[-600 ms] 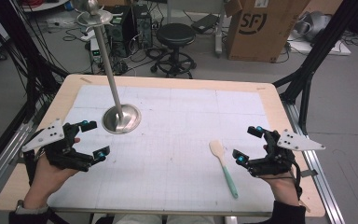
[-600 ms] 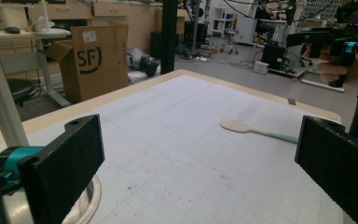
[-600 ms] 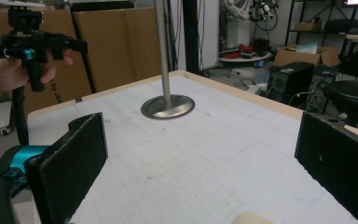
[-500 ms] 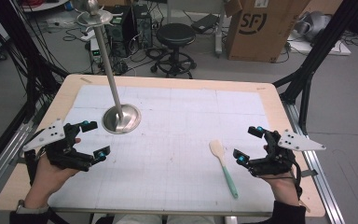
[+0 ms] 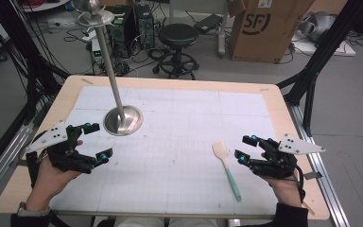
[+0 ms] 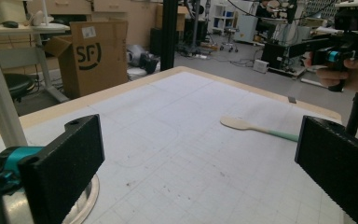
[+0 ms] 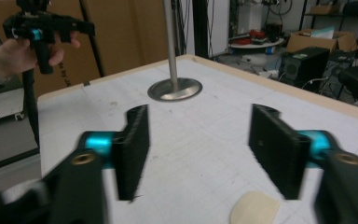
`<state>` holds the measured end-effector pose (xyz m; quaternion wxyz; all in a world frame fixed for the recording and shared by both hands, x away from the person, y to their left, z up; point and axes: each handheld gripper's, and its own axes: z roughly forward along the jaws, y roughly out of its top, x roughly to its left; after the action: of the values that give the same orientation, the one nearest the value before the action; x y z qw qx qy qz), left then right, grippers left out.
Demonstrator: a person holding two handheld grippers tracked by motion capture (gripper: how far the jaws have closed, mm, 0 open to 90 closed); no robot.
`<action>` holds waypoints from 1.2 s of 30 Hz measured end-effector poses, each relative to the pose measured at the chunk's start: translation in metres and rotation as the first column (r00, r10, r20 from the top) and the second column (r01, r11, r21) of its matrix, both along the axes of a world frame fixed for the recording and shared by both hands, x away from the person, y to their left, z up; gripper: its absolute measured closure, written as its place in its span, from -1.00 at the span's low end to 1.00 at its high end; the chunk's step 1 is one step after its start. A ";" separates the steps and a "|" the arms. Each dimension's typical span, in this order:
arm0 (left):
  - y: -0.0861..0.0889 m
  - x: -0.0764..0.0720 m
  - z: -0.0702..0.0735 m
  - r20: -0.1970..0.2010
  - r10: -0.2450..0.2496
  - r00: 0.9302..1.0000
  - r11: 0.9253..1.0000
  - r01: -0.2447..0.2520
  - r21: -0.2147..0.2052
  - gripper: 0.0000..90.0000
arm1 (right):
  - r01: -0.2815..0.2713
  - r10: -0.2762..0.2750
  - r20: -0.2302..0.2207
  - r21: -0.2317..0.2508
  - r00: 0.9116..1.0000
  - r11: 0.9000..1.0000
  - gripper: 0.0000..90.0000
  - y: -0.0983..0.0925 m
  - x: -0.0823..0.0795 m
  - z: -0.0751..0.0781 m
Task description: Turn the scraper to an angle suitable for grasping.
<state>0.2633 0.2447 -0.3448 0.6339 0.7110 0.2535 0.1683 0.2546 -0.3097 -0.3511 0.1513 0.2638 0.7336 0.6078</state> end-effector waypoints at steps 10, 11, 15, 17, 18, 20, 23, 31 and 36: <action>-0.002 0.001 -0.003 -0.009 -0.002 1.000 1.000 0.002 0.015 -0.96 | 0.026 -0.031 -0.066 -0.073 0.997 0.997 0.99 -0.007 0.004 -0.019; -0.002 0.001 -0.003 -0.009 -0.002 1.000 1.000 0.002 0.015 -0.96 | 0.028 -0.034 -0.069 -0.083 0.997 0.996 0.99 -0.008 0.005 -0.022; -0.004 0.001 -0.005 -0.015 -0.004 1.000 1.000 0.005 0.020 -0.96 | 0.014 -0.031 -0.131 -0.133 0.991 0.991 0.99 -0.009 0.011 -0.035; -0.004 0.002 -0.006 -0.017 -0.003 1.000 1.000 0.003 0.023 -0.96 | -0.023 -0.006 -0.186 -0.154 0.983 0.988 0.99 -0.009 0.016 -0.044; -0.004 0.002 -0.006 -0.018 -0.004 1.000 1.000 0.005 0.026 -0.96 | -0.037 -0.001 -0.201 -0.183 0.980 0.982 0.99 -0.009 0.017 -0.049; -0.004 0.002 -0.007 -0.022 -0.004 1.000 1.000 0.004 0.025 -0.96 | -0.052 0.000 -0.226 -0.224 0.974 0.973 0.99 -0.008 0.019 -0.057; -0.004 0.003 -0.008 -0.025 -0.002 1.000 1.000 0.003 0.025 -0.96 | -0.050 -0.008 -0.246 -0.229 0.969 0.972 0.99 -0.010 0.020 -0.067; -0.004 0.004 -0.009 -0.032 -0.004 0.999 1.000 0.004 0.023 -0.96 | -0.021 -0.057 -0.309 -0.245 0.949 0.969 0.99 -0.017 0.006 -0.088; -0.006 0.005 -0.009 -0.037 -0.009 0.999 1.000 0.010 0.025 -0.96 | -0.021 -0.086 -0.350 -0.291 0.933 0.956 0.99 -0.018 -0.003 -0.097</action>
<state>0.2684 0.2391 -0.3541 0.6210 0.7232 0.2594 0.1554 0.2514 -0.3281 -0.4479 0.0622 0.3576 0.8254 0.4325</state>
